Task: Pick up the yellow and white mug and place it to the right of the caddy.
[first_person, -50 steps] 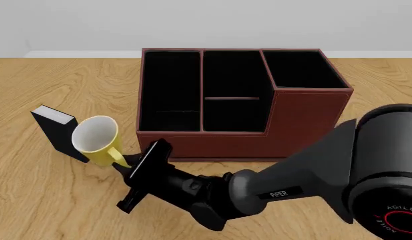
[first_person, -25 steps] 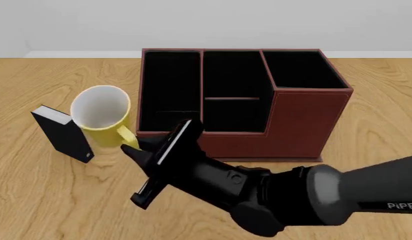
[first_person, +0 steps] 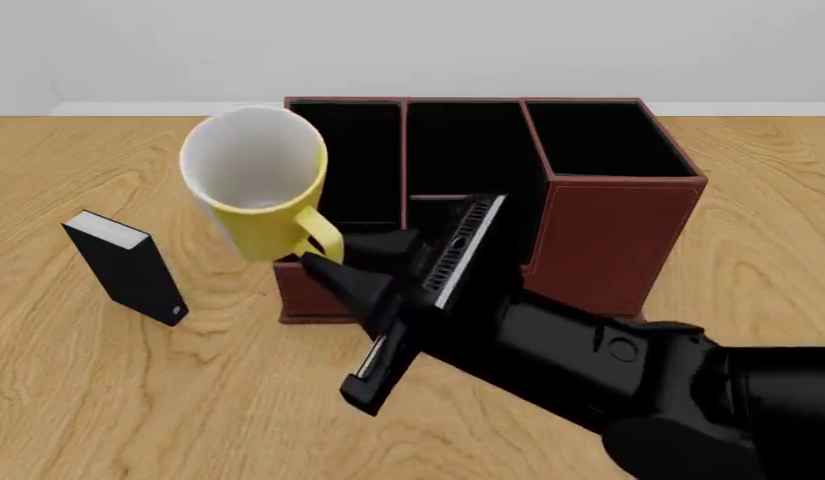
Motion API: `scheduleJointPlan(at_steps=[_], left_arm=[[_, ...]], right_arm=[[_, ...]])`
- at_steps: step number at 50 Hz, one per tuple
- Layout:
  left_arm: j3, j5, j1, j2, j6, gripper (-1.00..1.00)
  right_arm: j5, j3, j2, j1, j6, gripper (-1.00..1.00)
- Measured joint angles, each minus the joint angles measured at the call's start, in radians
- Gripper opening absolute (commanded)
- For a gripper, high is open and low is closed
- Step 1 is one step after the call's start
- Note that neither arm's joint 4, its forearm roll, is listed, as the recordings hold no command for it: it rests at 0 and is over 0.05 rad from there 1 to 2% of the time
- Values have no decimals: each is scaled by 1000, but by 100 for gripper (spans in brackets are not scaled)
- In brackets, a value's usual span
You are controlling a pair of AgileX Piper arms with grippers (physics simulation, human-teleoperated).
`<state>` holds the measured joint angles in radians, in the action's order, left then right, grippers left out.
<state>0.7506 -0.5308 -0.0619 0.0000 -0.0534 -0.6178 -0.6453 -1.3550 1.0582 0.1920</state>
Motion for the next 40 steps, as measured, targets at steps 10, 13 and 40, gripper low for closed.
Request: scheduleJointPlan(at_steps=[10,13,40], left_arm=[[2,13,8,0,-10,100],[-1,19,8,0,-8,100],[-98,128,36,0,8,100]], right_arm=[[57,47,135,-17,17,-100],[66,62,169,-23,25,-100],[227,108,449,-78,64,-100]])
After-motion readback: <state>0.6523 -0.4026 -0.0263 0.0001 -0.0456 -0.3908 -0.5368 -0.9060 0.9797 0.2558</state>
